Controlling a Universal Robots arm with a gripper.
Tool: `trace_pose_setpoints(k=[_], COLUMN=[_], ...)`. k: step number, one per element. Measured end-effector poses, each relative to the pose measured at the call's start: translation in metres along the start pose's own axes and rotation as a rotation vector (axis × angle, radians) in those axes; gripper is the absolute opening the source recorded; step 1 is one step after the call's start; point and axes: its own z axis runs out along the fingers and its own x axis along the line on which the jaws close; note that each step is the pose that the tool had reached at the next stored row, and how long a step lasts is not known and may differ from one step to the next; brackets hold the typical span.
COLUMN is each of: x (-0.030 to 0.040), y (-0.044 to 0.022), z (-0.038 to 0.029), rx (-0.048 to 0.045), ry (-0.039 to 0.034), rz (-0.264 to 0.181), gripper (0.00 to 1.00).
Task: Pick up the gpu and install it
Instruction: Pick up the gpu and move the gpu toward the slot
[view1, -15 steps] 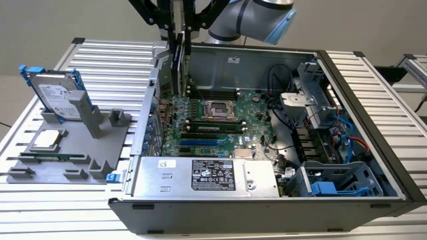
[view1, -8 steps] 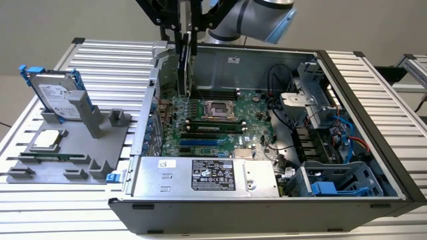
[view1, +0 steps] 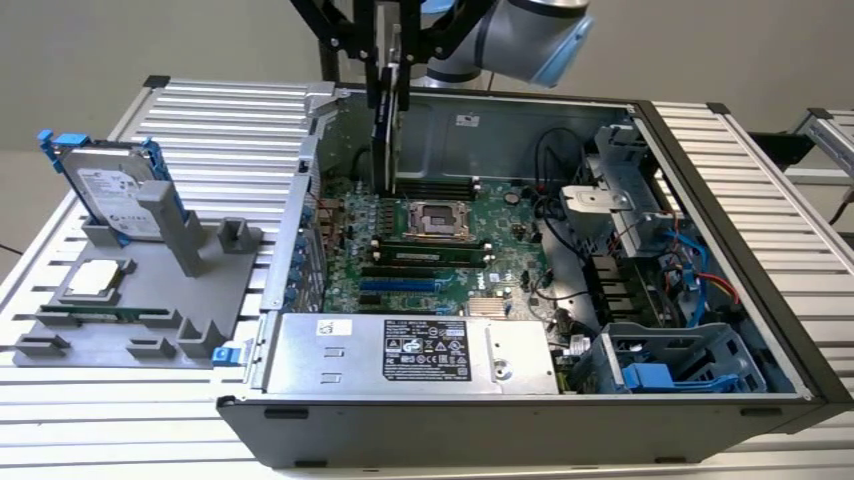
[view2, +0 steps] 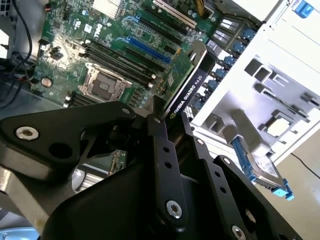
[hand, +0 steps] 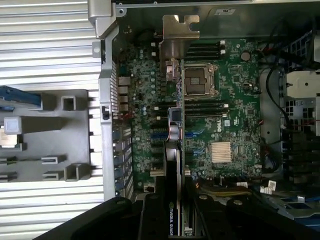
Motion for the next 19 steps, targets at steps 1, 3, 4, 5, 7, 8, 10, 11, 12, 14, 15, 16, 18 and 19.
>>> trace_pose_setpoints(k=[1,3,4,5,7,8,10,11,12,14,15,16,18,19], x=[-0.0013,-0.0042,-0.0055,-0.0068,-0.0094,-0.0107,-0.0133,-0.0144,-0.0153,-0.0163,-0.0164,-0.0166,-0.0167,-0.0167], y=[0.0001,0.0003,0.0004,0.0005,0.0007,0.0008,0.0009,0.001,0.0011,0.0011,0.0011,0.0012,0.0012,0.0012], z=[0.0,0.0001,0.0001,0.0002,0.0002,0.0003,0.0003,0.0003,0.0003,0.0004,0.0004,0.0004,0.0004,0.0004], rx=[0.0,-0.0001,0.0,0.0,0.0,0.0,0.0,0.0,0.0,-0.0001,-0.0001,-0.0001,0.0,0.0], ry=[0.0,0.0,0.0,0.0,0.0,0.0,0.0,0.0,0.0,-0.0001,0.0,0.0,0.0,0.0], rz=[0.0,0.0,0.0,0.0,0.0,0.0,0.0,0.0,0.0,0.0,0.0,0.0,0.0,0.0], gripper=[0.0,0.0,0.0,0.0,0.0,0.0,0.0,0.0,0.0,0.0,0.0,0.0,0.0,0.0])
